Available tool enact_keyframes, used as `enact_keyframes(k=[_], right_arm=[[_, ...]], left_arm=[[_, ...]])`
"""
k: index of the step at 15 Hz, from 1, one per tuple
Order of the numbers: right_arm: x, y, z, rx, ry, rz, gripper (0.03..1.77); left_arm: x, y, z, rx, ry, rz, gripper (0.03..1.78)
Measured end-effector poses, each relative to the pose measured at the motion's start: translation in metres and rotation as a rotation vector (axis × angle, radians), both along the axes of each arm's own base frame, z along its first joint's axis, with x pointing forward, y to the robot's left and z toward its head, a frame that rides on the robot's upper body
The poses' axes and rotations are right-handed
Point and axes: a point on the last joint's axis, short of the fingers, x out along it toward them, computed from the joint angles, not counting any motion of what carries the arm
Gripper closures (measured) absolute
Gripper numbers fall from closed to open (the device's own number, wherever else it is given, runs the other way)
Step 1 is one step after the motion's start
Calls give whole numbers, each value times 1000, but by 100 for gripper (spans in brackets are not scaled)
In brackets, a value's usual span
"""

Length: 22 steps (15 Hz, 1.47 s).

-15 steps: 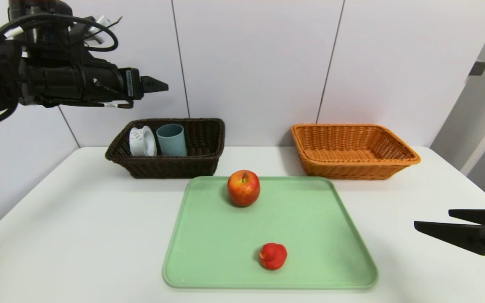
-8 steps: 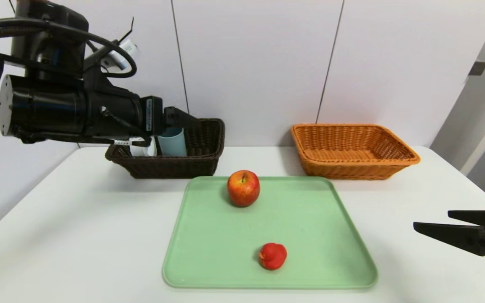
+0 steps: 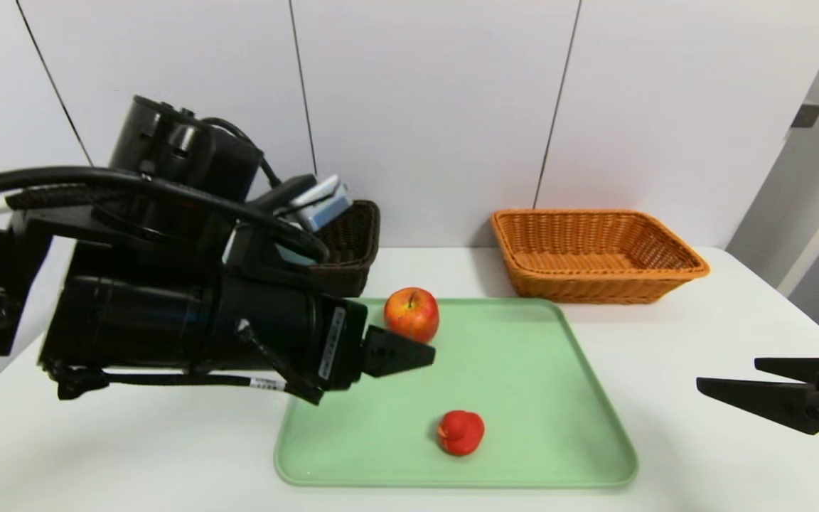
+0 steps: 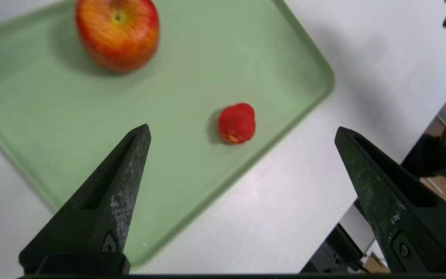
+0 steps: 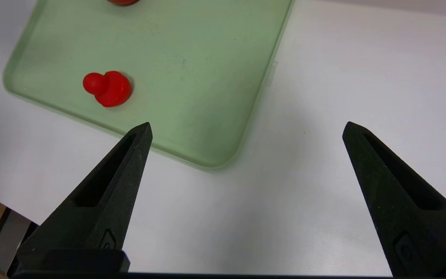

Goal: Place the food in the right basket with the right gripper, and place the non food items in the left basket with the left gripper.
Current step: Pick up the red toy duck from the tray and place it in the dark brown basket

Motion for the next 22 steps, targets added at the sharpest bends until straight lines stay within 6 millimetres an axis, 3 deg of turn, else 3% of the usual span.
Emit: enact_keyframes(k=[4,11,16,22], right_arm=[[0,0,0,0,1,0,10],[0,-1,-2,-3,4,-7,10],[0,-3,-5,-4,14,-21,10],[-1,-4,-5,-4,15,-33,10]], left_arm=[[-8,-30,-21,54,36,-99,12],[5,-81,-57,200,-93,-128,12],[16,-99,-84,272,-63,-114,12],[22,-106,-103,331,-46,-88,12]])
